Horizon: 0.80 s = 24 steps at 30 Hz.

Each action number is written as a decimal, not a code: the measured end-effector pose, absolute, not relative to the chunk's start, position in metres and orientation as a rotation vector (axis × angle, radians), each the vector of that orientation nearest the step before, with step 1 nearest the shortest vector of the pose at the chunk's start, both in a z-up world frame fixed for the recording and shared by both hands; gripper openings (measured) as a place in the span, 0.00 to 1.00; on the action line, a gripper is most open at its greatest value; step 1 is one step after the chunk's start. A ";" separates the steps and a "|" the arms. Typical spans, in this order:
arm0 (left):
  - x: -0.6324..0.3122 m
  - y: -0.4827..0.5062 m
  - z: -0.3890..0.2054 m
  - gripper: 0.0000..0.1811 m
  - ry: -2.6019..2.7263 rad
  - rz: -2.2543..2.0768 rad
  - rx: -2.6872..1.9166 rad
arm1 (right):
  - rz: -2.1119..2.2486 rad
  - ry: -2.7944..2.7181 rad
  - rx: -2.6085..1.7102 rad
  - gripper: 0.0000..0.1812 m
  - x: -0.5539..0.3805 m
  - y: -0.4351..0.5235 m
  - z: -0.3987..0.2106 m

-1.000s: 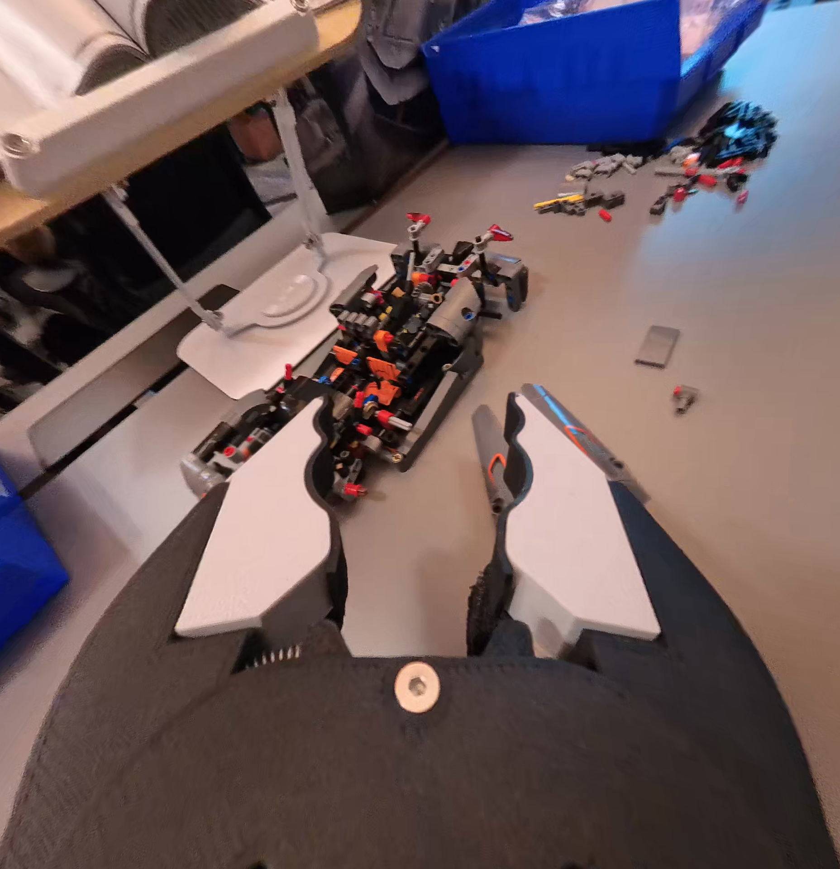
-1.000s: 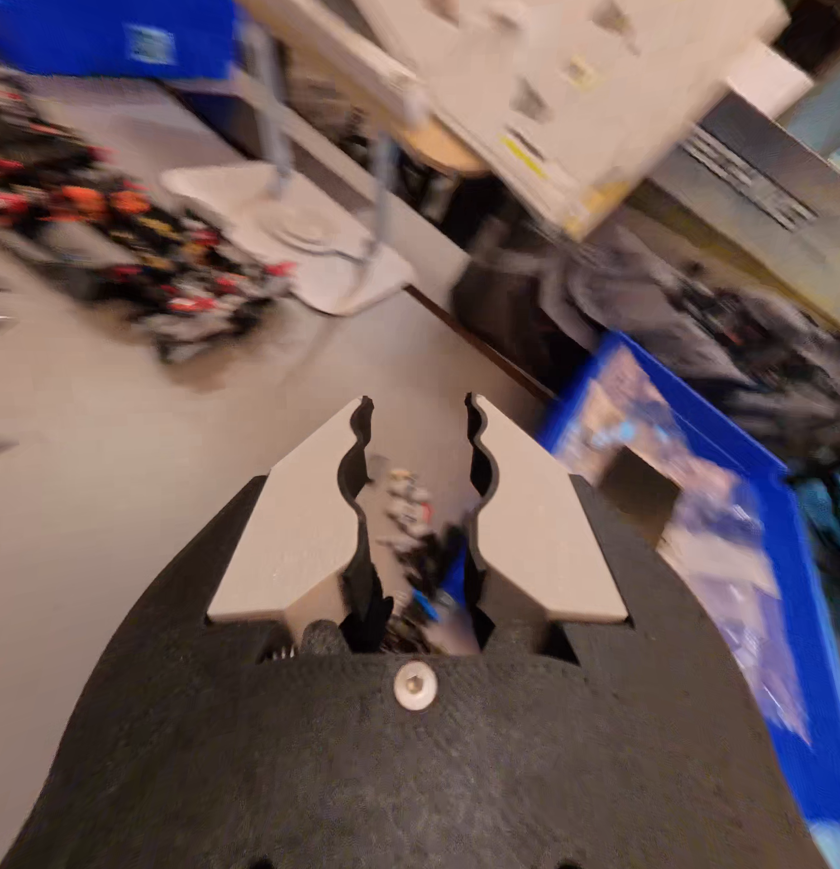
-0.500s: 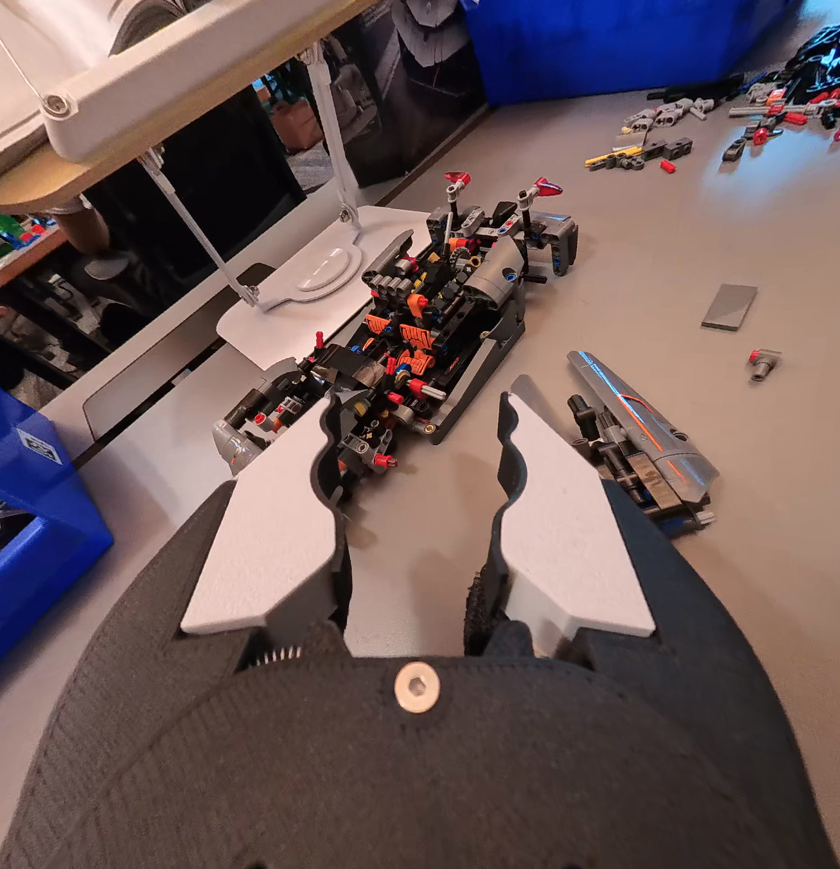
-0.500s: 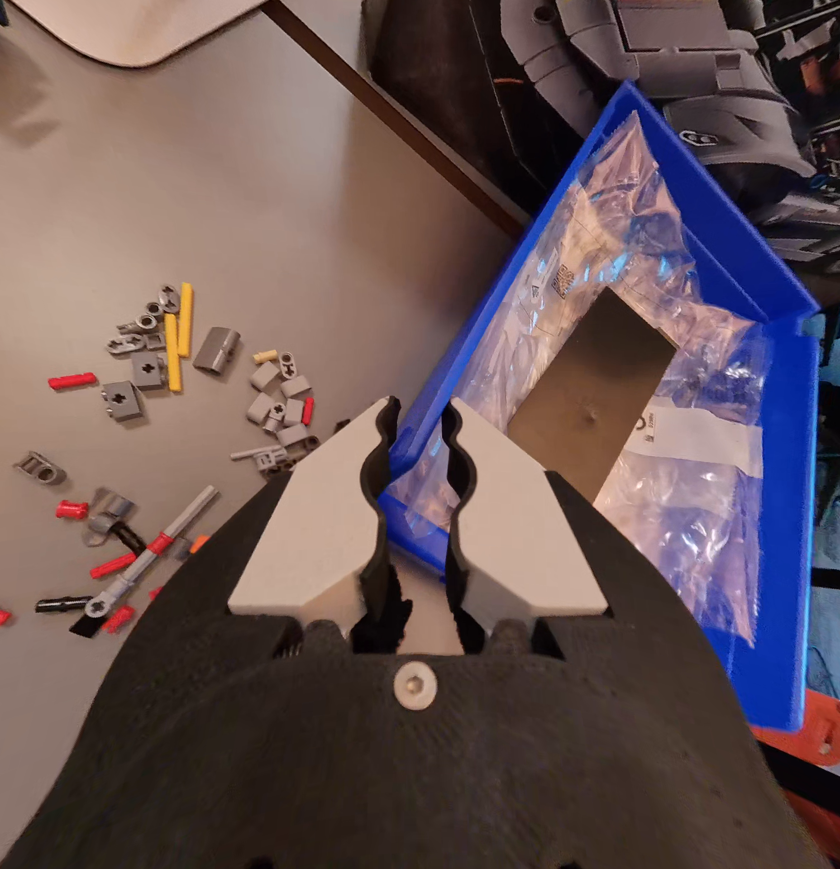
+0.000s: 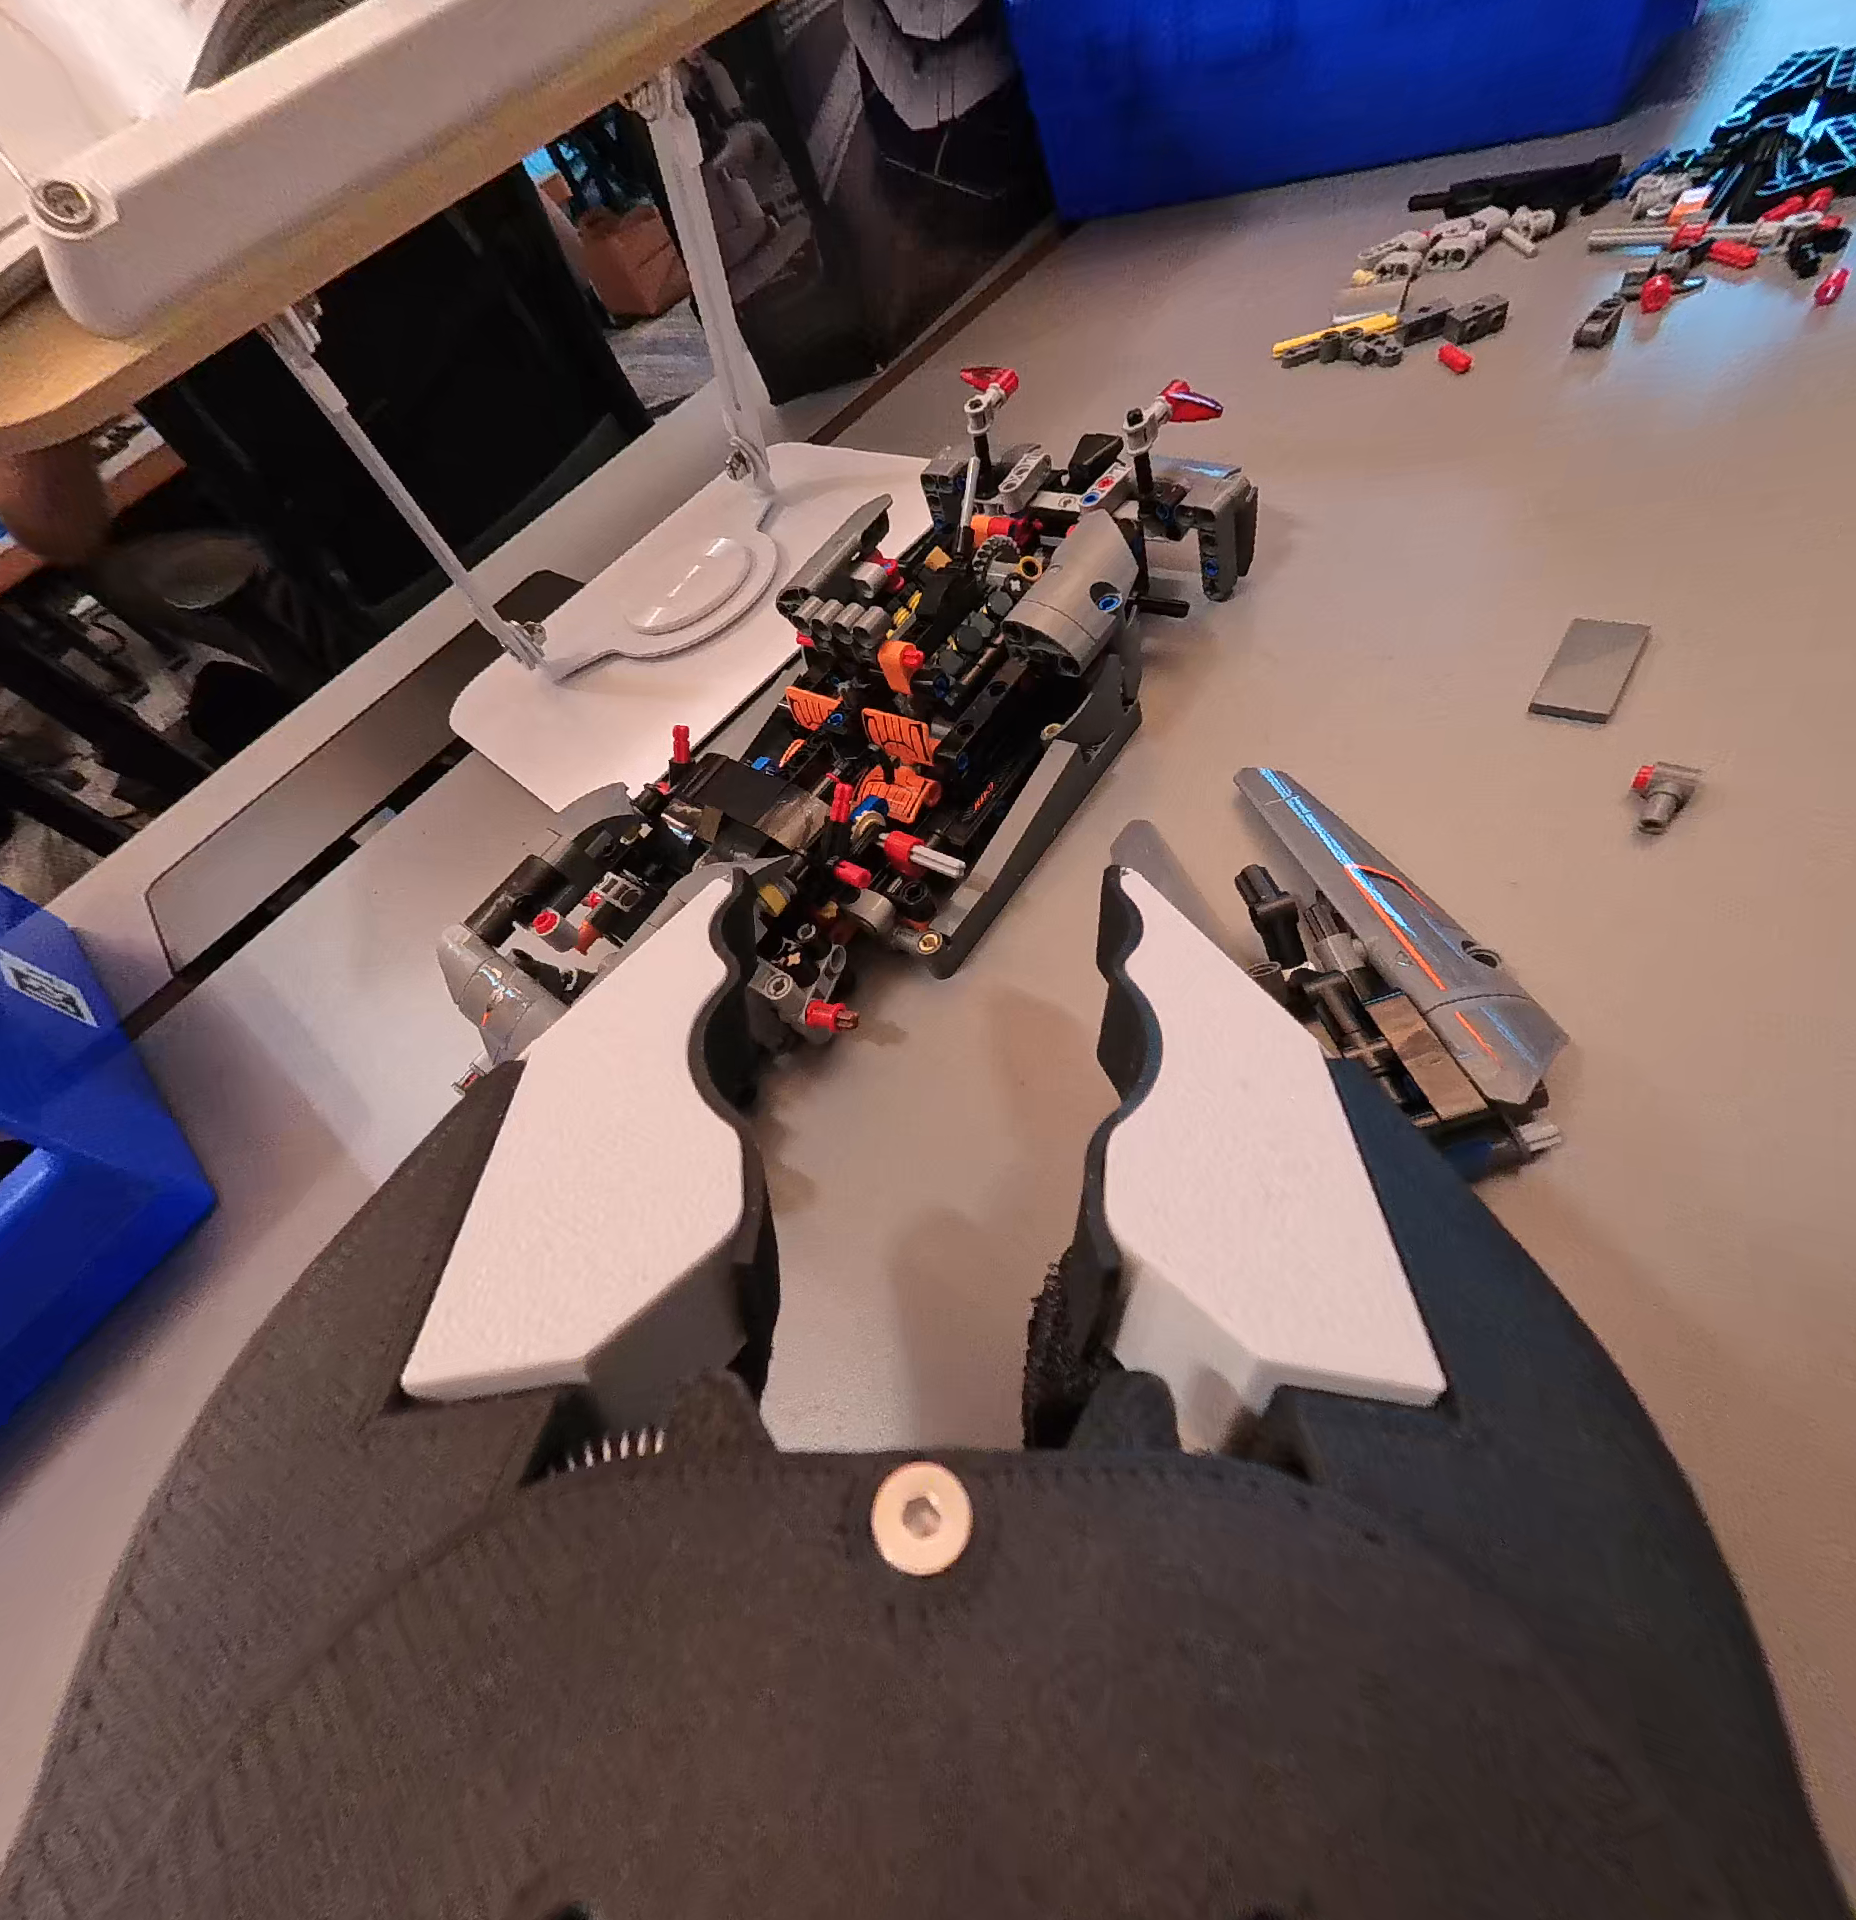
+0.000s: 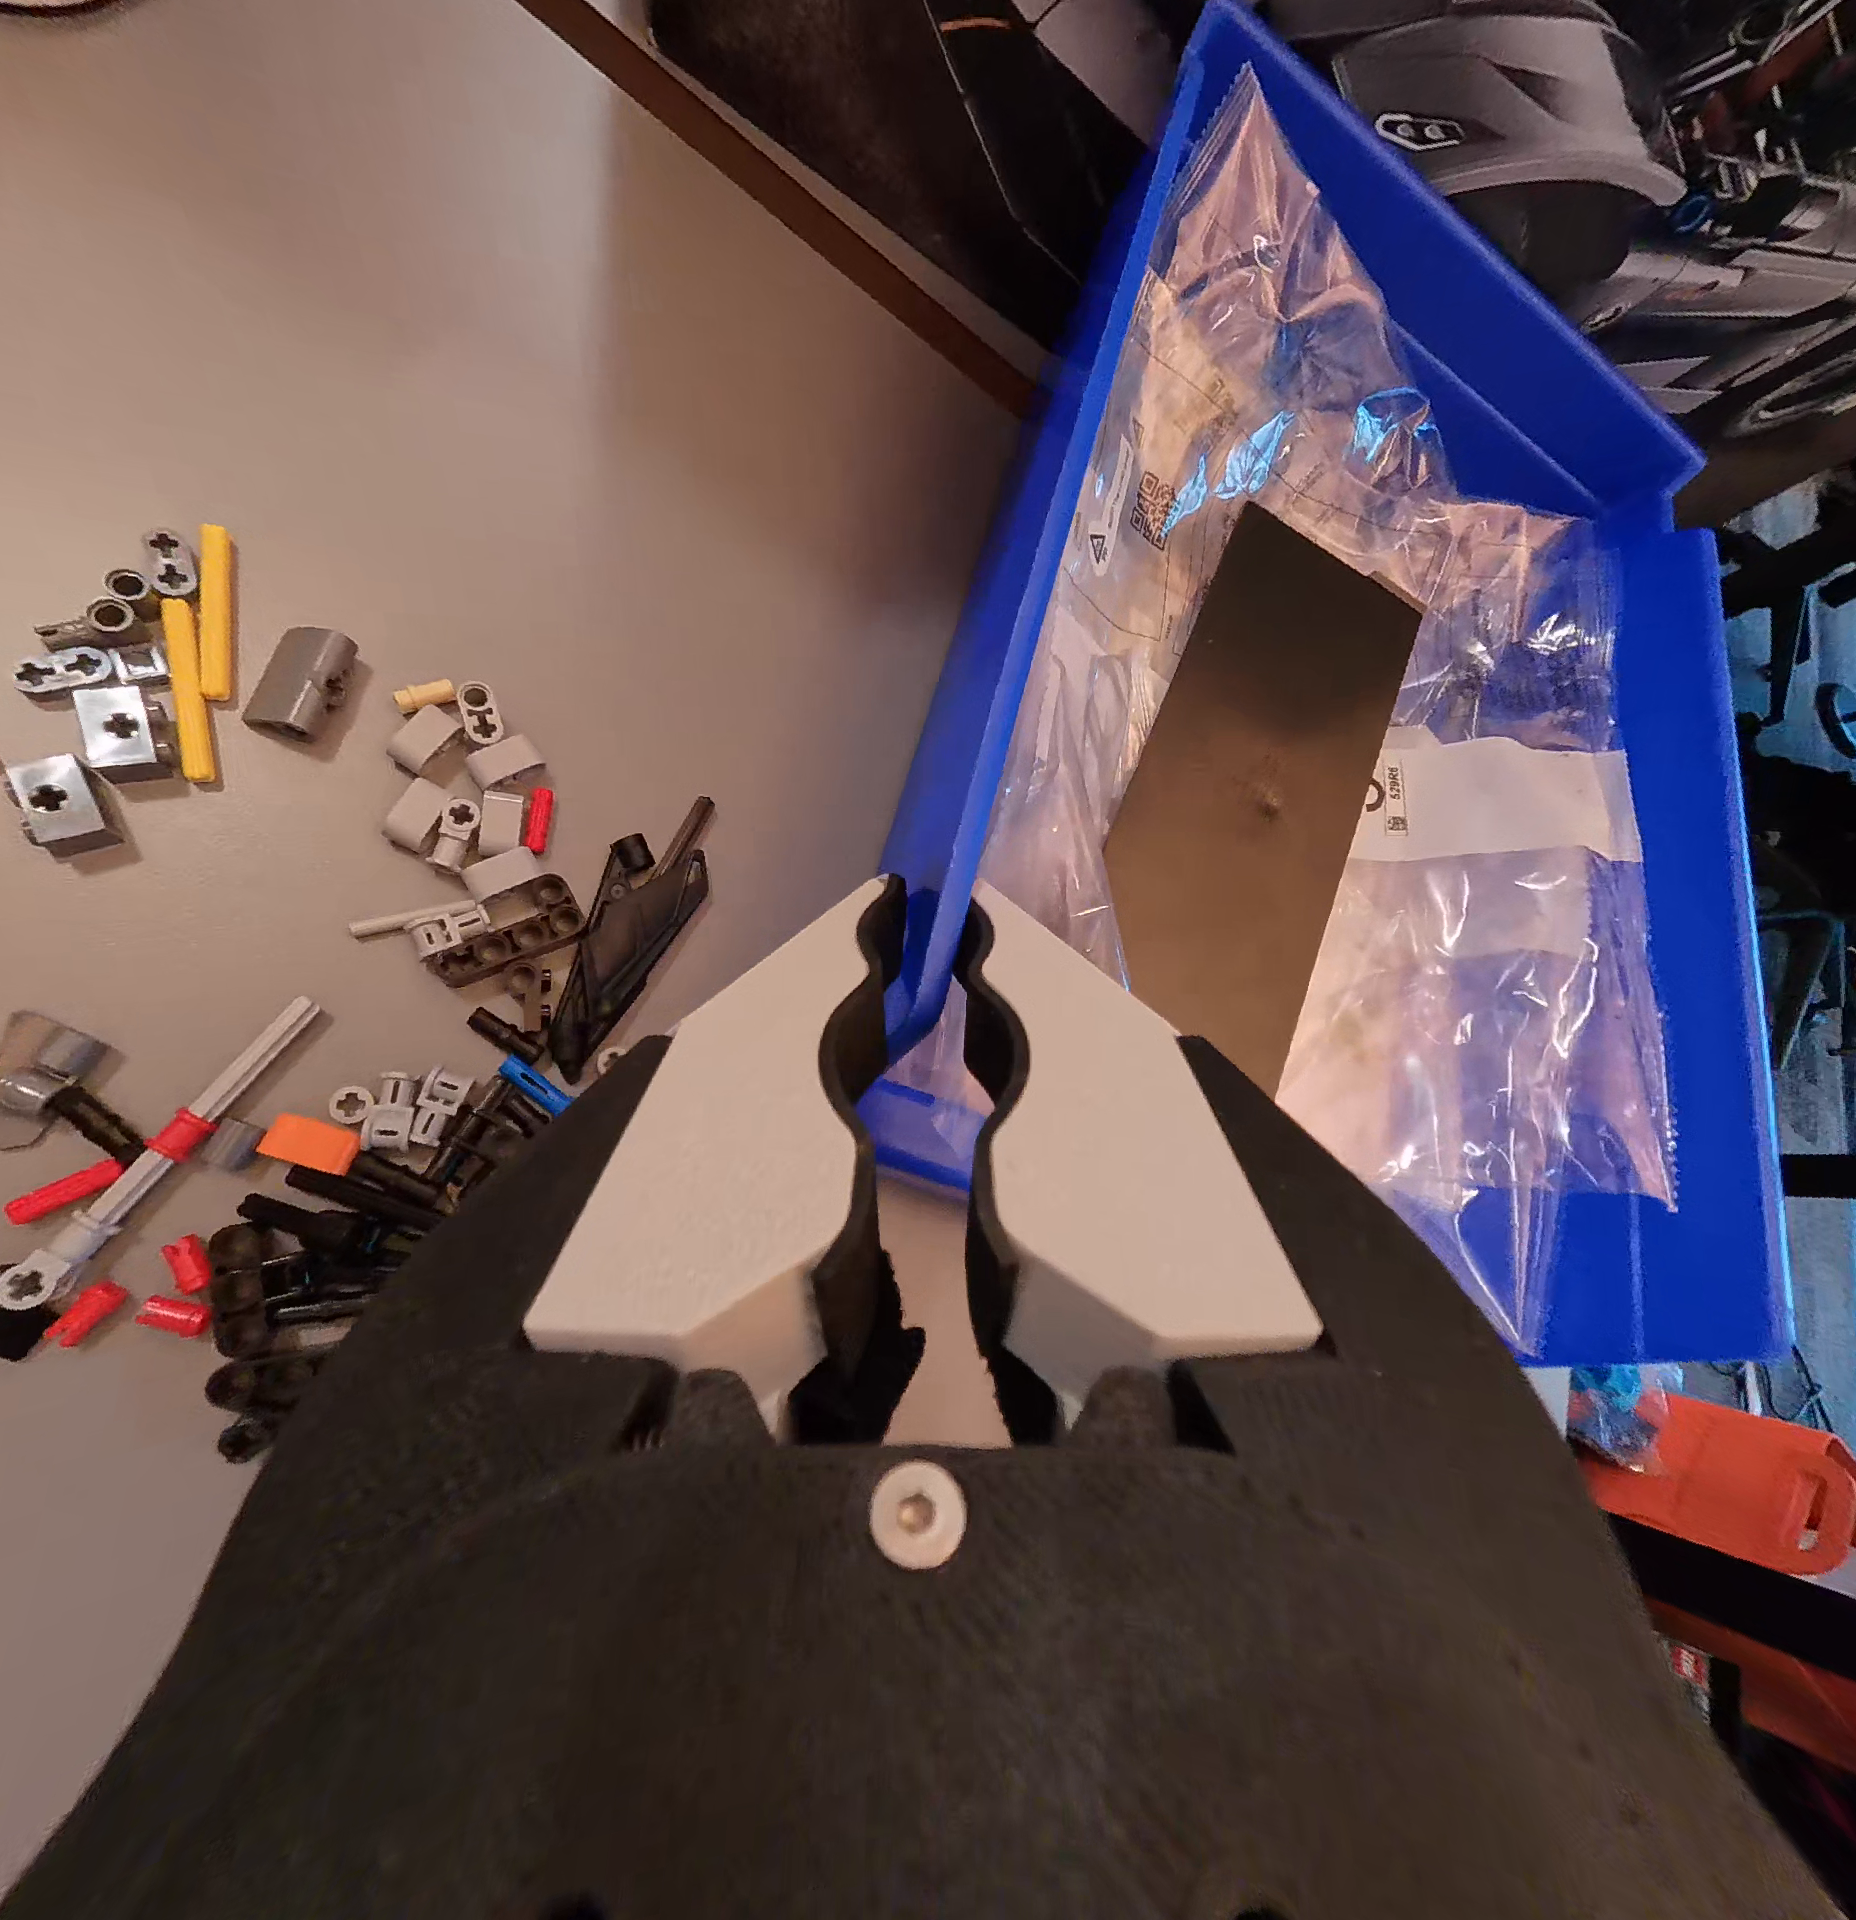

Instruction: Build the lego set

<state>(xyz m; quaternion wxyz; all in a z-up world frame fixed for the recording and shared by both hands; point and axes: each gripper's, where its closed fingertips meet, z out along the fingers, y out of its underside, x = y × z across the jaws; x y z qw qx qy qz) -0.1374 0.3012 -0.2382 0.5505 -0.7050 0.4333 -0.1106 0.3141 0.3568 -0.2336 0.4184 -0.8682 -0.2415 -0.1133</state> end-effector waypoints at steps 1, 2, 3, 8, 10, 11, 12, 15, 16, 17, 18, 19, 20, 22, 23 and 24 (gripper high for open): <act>-0.137 0.301 -0.238 0.35 1.024 -0.263 -1.668 | -0.273 -0.602 -2.178 0.04 0.314 0.357 -0.234; -0.138 0.301 -0.238 0.35 1.023 -0.263 -1.669 | -0.275 -0.604 -2.174 0.04 0.315 0.357 -0.233; -0.138 0.301 -0.238 0.35 1.022 -0.261 -1.668 | -0.297 -0.617 -2.162 0.04 0.315 0.357 -0.232; -0.138 0.301 -0.238 0.35 1.022 -0.263 -1.670 | -0.315 -0.625 -2.099 0.16 0.307 0.348 -0.218; -0.138 0.301 -0.239 0.35 1.023 -0.267 -1.674 | -0.339 -0.615 -2.052 0.18 0.306 0.341 -0.205; -0.138 0.301 -0.239 0.35 1.023 -0.264 -1.672 | -0.326 -0.613 -2.031 0.18 0.302 0.336 -0.199; -0.138 0.301 -0.239 0.35 1.022 -0.263 -1.671 | -0.312 -0.612 -2.010 0.18 0.298 0.332 -0.193; -0.138 0.301 -0.238 0.35 1.019 -0.265 -1.672 | -0.285 -0.635 -1.963 0.18 0.287 0.315 -0.179; -0.138 0.302 -0.239 0.35 1.019 -0.265 -1.673 | -0.283 -0.644 -1.962 0.18 0.285 0.310 -0.177; -0.139 0.301 -0.239 0.35 1.019 -0.266 -1.675 | -0.271 -0.654 -1.960 0.17 0.283 0.305 -0.175; -0.139 0.302 -0.239 0.35 1.018 -0.266 -1.675 | -0.251 -0.661 -1.955 0.17 0.280 0.300 -0.173; -0.139 0.301 -0.239 0.34 1.017 -0.266 -1.674 | -0.227 -0.664 -1.950 0.16 0.279 0.295 -0.171; -0.139 0.301 -0.239 0.34 1.015 -0.268 -1.675 | -0.204 -0.669 -1.946 0.14 0.278 0.290 -0.169; -0.139 0.301 -0.239 0.34 1.014 -0.269 -1.674 | -0.192 -0.670 -1.943 0.12 0.281 0.280 -0.165; -0.139 0.301 -0.238 0.34 1.013 -0.269 -1.674 | -0.195 -0.667 -1.952 0.10 0.284 0.276 -0.165; -0.139 0.301 -0.238 0.34 1.012 -0.269 -1.674 | -0.199 -0.664 -1.959 0.09 0.288 0.272 -0.165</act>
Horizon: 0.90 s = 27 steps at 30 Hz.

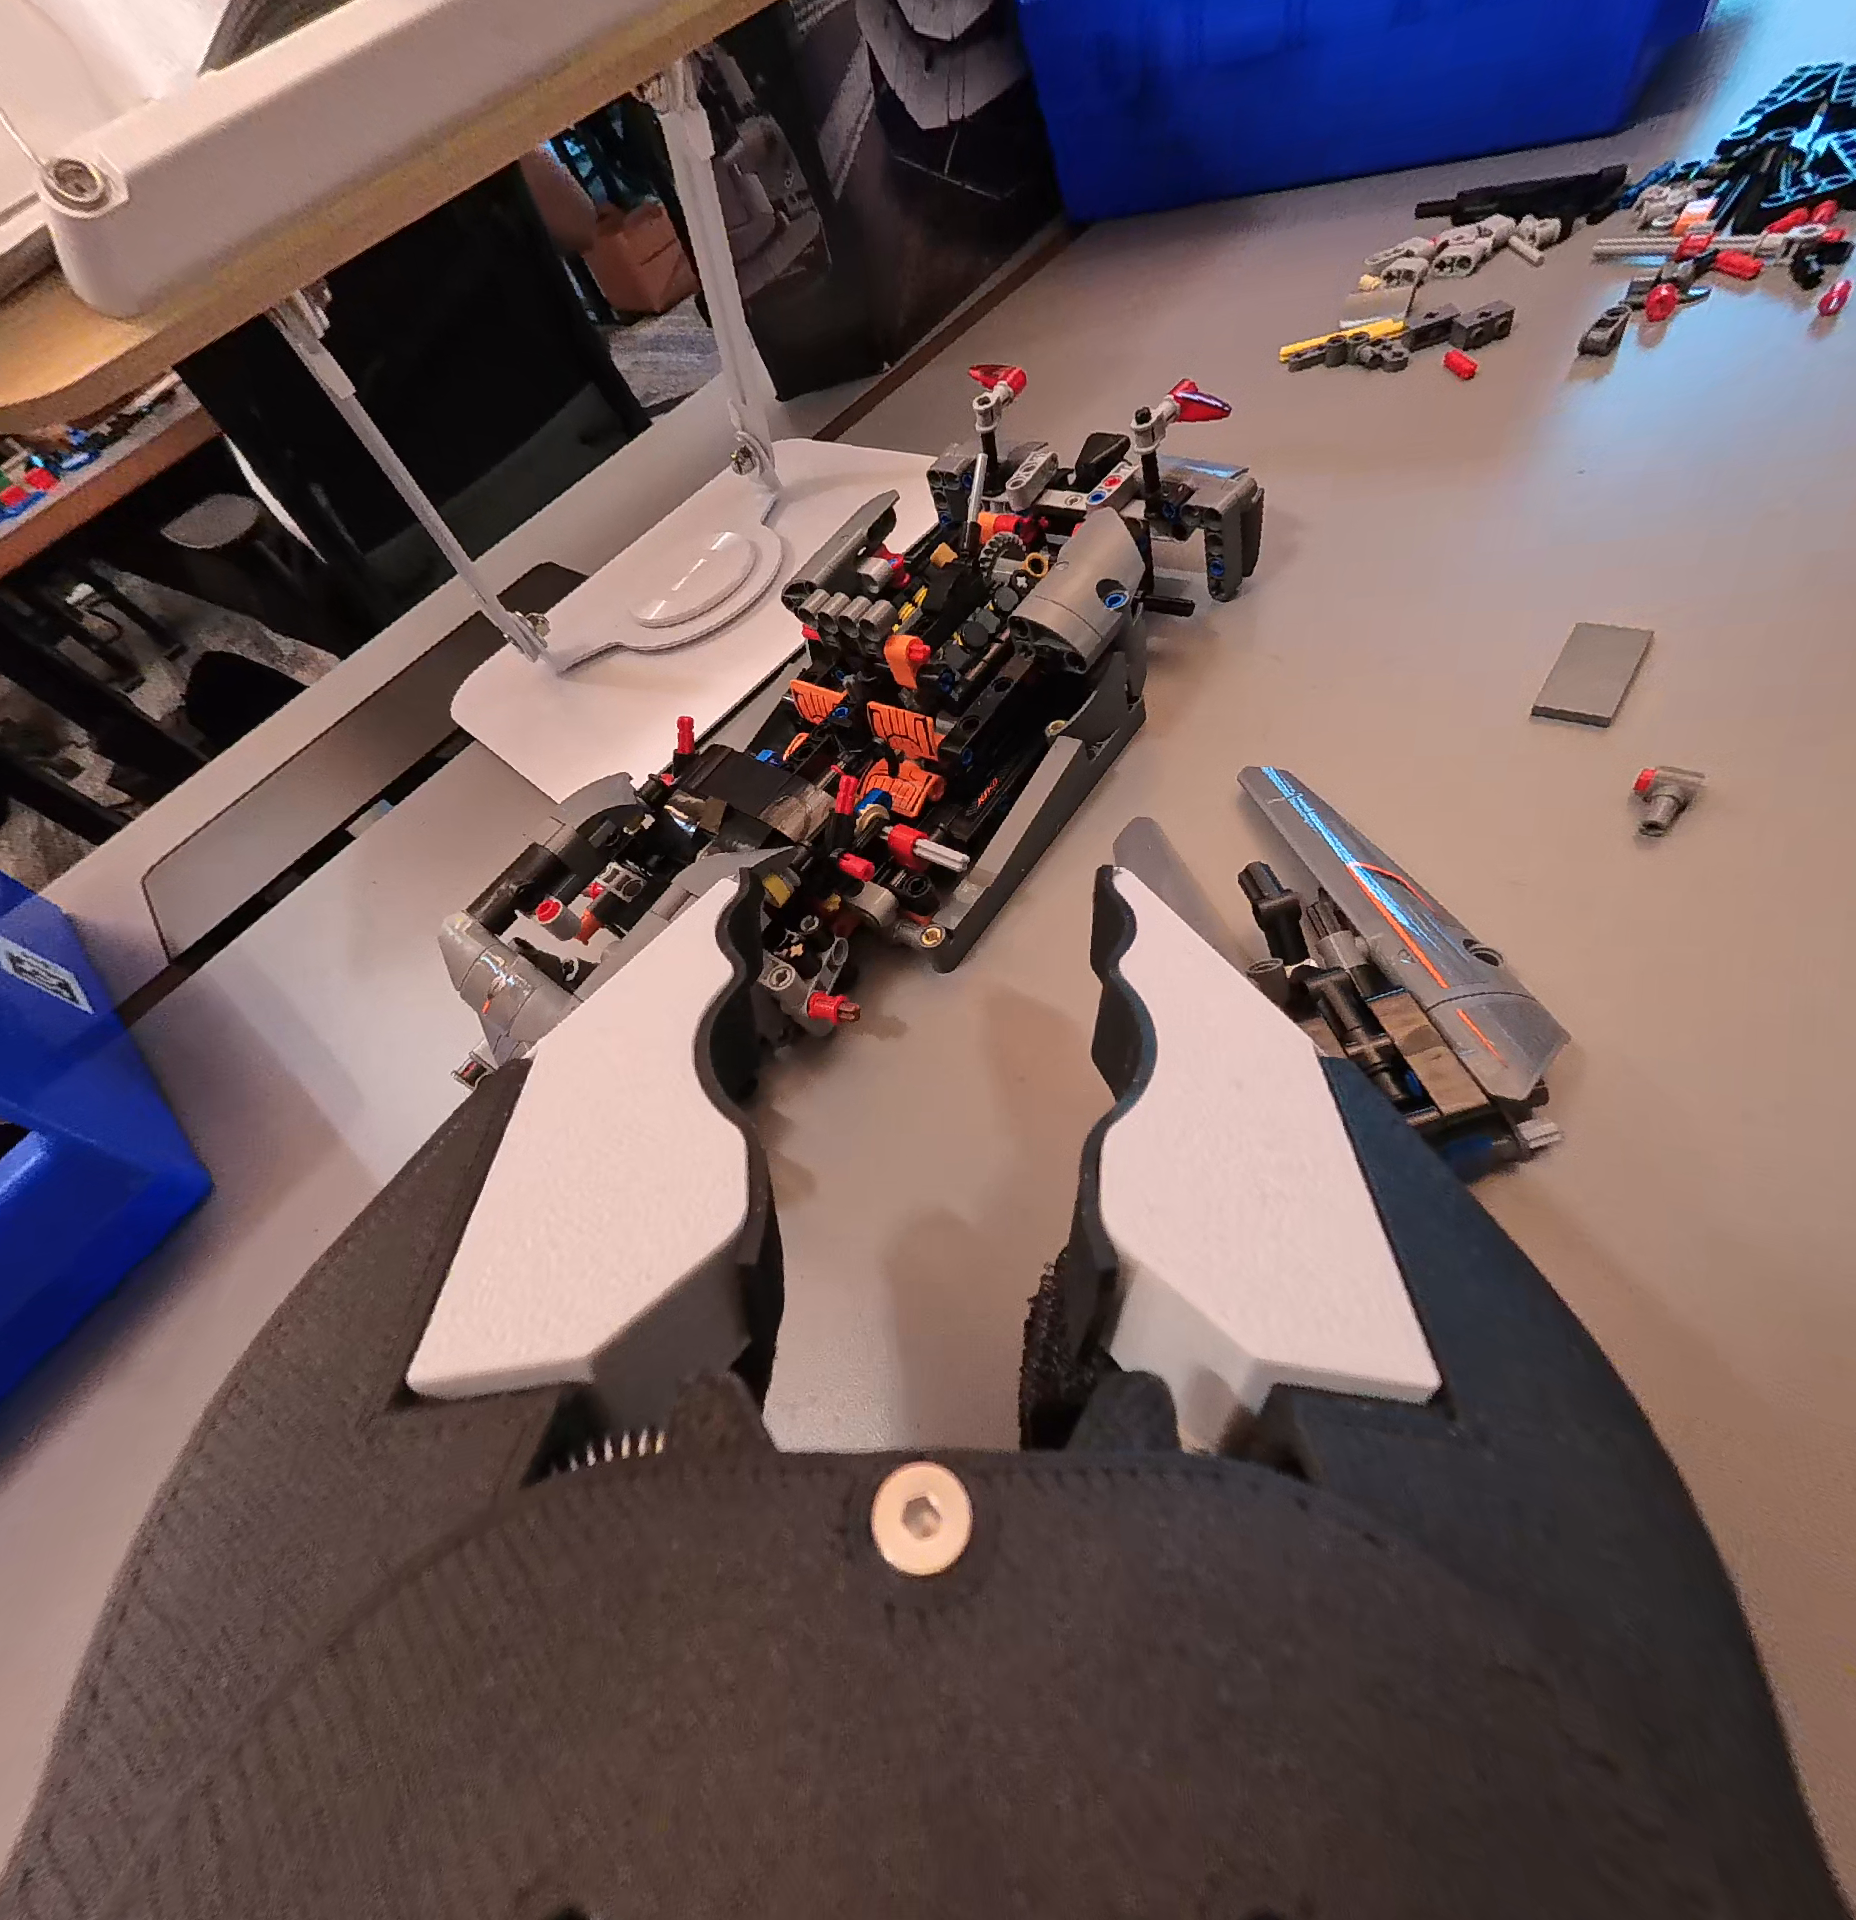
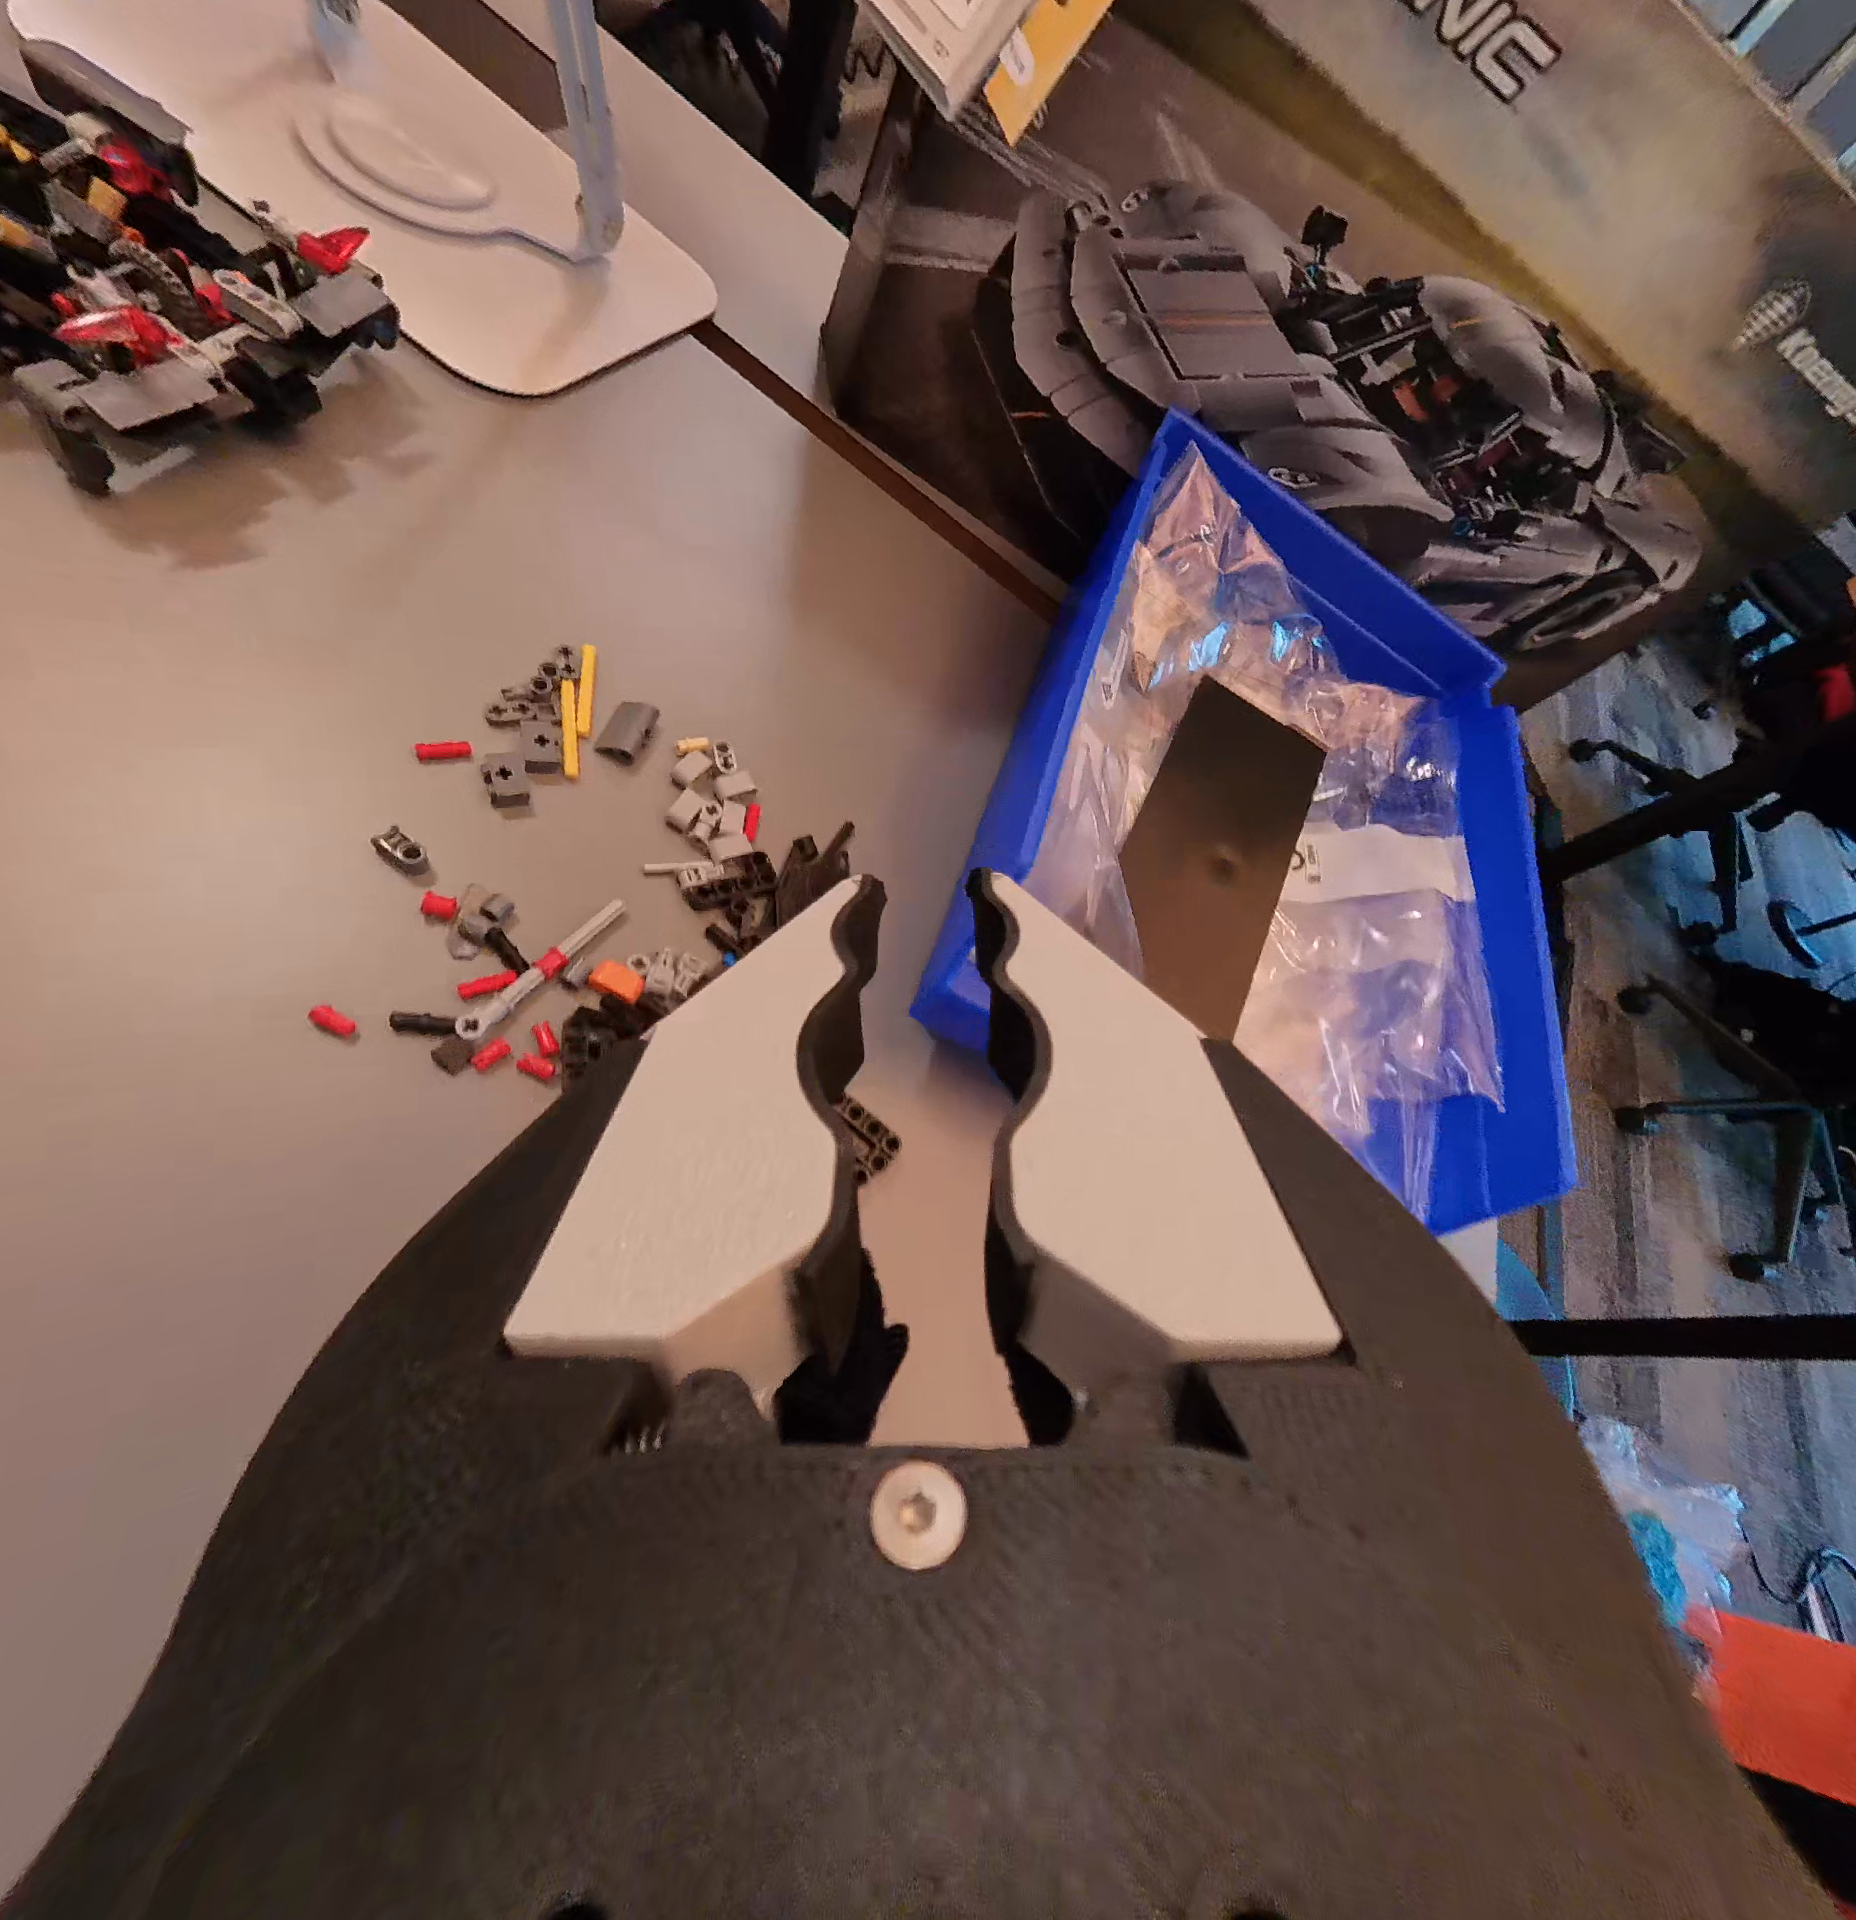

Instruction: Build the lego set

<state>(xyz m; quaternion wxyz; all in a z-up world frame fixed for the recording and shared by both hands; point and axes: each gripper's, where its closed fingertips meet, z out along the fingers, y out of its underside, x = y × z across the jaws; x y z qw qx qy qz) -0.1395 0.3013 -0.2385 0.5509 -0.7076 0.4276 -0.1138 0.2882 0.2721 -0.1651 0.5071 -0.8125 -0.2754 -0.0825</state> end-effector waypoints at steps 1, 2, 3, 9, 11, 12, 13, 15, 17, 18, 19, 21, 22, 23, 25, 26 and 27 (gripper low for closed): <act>-0.140 0.302 -0.239 0.34 1.011 -0.269 -1.676 | -0.199 -0.662 -1.965 0.09 0.292 0.269 -0.166; -0.140 0.302 -0.239 0.34 1.012 -0.268 -1.677 | -0.184 -0.660 -1.980 0.09 0.294 0.266 -0.169; -0.140 0.302 -0.240 0.34 1.012 -0.266 -1.679 | -0.151 -0.664 -2.005 0.09 0.294 0.263 -0.175; -0.141 0.304 -0.240 0.33 1.001 -0.253 -1.683 | -0.052 -0.748 -2.143 0.14 0.291 0.252 -0.218; -0.141 0.304 -0.239 0.32 0.995 -0.251 -1.683 | 0.019 -0.761 -2.155 0.16 0.285 0.251 -0.227; -0.142 0.304 -0.239 0.32 0.993 -0.249 -1.686 | 0.056 -0.760 -2.168 0.17 0.284 0.250 -0.231; -0.142 0.305 -0.240 0.32 0.992 -0.246 -1.688 | 0.077 -0.763 -2.176 0.16 0.283 0.250 -0.235; -0.142 0.305 -0.241 0.32 0.994 -0.242 -1.692 | 0.082 -0.772 -2.188 0.13 0.287 0.251 -0.243; -0.142 0.306 -0.241 0.32 0.995 -0.236 -1.695 | 0.079 -0.760 -2.217 0.12 0.297 0.252 -0.252; -0.142 0.306 -0.241 0.32 0.995 -0.234 -1.695 | 0.067 -0.750 -2.230 0.11 0.304 0.254 -0.256; -0.142 0.306 -0.241 0.32 0.996 -0.234 -1.695 | 0.057 -0.744 -2.247 0.11 0.310 0.255 -0.261; -0.142 0.306 -0.242 0.32 0.995 -0.233 -1.697 | 0.062 -0.747 -2.263 0.10 0.316 0.258 -0.267; -0.142 0.306 -0.242 0.32 0.995 -0.232 -1.698 | 0.062 -0.747 -2.269 0.09 0.319 0.259 -0.269; -0.142 0.306 -0.242 0.32 0.996 -0.231 -1.698 | 0.049 -0.750 -2.274 0.09 0.323 0.261 -0.271; -0.142 0.307 -0.242 0.32 0.996 -0.229 -1.699 | 0.054 -0.761 -2.270 0.09 0.326 0.266 -0.273; -0.142 0.307 -0.242 0.32 0.996 -0.228 -1.698 | 0.077 -0.759 -2.268 0.09 0.326 0.268 -0.274; -0.142 0.307 -0.242 0.32 0.996 -0.228 -1.699 | 0.095 -0.758 -2.263 0.09 0.326 0.271 -0.275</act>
